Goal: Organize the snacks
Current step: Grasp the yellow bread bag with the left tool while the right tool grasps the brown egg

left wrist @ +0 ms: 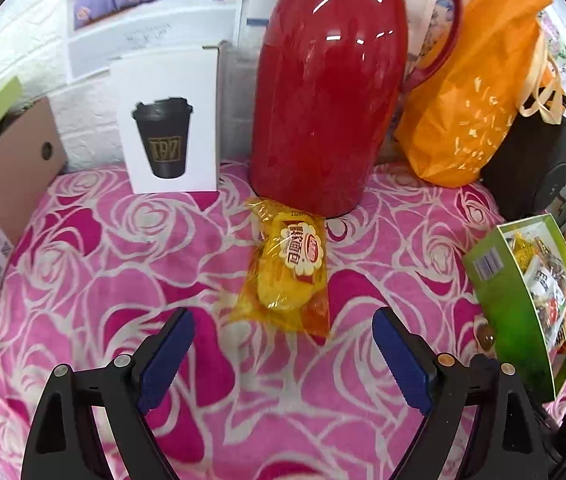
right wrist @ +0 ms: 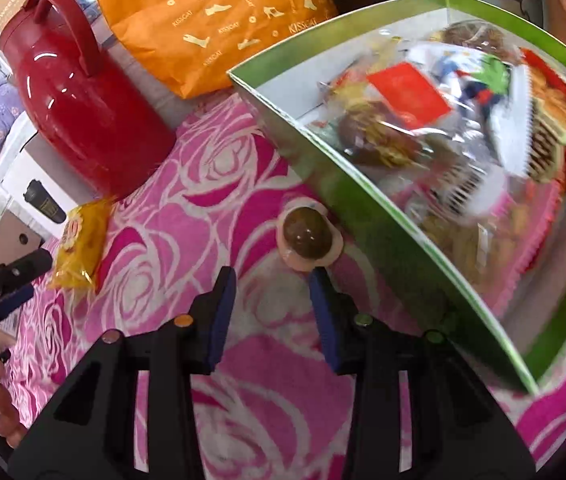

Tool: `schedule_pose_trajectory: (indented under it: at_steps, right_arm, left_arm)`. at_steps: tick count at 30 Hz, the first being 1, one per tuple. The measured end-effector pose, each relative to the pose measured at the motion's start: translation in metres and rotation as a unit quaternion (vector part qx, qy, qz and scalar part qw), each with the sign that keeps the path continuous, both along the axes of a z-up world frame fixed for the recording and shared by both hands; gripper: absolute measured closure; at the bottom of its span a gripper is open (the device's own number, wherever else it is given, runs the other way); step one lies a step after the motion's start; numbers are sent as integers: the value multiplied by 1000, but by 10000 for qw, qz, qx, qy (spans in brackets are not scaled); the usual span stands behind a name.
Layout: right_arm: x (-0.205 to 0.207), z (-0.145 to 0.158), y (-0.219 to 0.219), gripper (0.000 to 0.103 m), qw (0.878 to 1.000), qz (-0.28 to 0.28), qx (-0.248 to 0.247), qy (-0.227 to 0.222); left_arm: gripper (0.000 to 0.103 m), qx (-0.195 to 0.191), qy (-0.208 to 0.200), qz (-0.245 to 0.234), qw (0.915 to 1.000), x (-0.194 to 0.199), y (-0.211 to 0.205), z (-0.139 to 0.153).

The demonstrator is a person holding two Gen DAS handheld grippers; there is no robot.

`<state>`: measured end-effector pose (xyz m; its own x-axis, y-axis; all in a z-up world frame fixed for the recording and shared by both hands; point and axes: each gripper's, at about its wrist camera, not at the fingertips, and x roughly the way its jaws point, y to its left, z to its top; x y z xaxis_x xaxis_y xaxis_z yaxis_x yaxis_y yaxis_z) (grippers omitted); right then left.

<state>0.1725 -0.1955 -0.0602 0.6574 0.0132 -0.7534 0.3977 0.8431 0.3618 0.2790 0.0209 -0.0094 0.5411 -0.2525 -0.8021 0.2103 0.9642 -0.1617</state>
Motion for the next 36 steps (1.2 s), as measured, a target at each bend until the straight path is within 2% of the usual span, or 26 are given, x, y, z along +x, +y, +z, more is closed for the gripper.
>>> schedule_pose_trajectory:
  at_steps: [3, 5, 7, 8, 12, 14, 17, 22, 26, 28, 30, 32, 33, 34, 36]
  right_arm:
    - [11, 0, 3, 59, 9993, 313, 154, -159]
    - [15, 1, 4, 59, 9944, 827, 554, -344]
    - [12, 5, 7, 59, 9958, 795, 250, -370]
    - [10, 6, 7, 59, 9965, 729, 120, -401]
    - [6, 6, 10, 59, 9987, 390, -146, -303]
    - [-8, 8, 8, 58, 9997, -53, -76, -235]
    - [-29, 6, 2, 57, 9984, -419, 132, -345]
    - [-12, -3, 0, 57, 9984, -490, 221, -161]
    - [3, -4, 1, 57, 9988, -471, 61, -141]
    - [9, -3, 5, 55, 9995, -281, 29, -173]
    - [18, -4, 9, 55, 9993, 313, 105, -187]
    - [22, -4, 12, 55, 9923, 1027, 595, -342]
    - [21, -3, 11, 55, 9858, 1300, 961, -446]
    - [18, 0, 11, 55, 9841, 1363, 1021, -506]
    - [8, 6, 12, 55, 9863, 1313, 789, -605]
  left_arm:
    - [14, 60, 28, -27, 10000, 10, -2, -8]
    - [25, 40, 72, -51, 10000, 16, -3, -13]
    - [33, -43, 146, -63, 9999, 22, -1, -19]
    - [34, -73, 182, -30, 9998, 25, 0, -22]
    - [34, -203, 276, 24, 9994, 33, 0, -30]
    - [33, -221, 254, 26, 9994, 33, -1, -31]
    - [33, -171, 242, -57, 9995, 35, -6, -32]
    - [32, -228, 288, -148, 9992, 35, -11, -33]
    - [23, -165, 165, -132, 9996, 34, -11, -29]
    - [23, -61, 169, -91, 9998, 37, -9, -30]
    - [23, -136, 256, -65, 9996, 43, -7, -34]
    - [24, -323, 328, -10, 9989, 45, -2, -38]
    - [26, -408, 362, -9, 9985, 46, 0, -39]
    - [38, -502, 409, -22, 9979, 46, 2, -42]
    - [44, -539, 420, -41, 9977, 44, 6, -44]
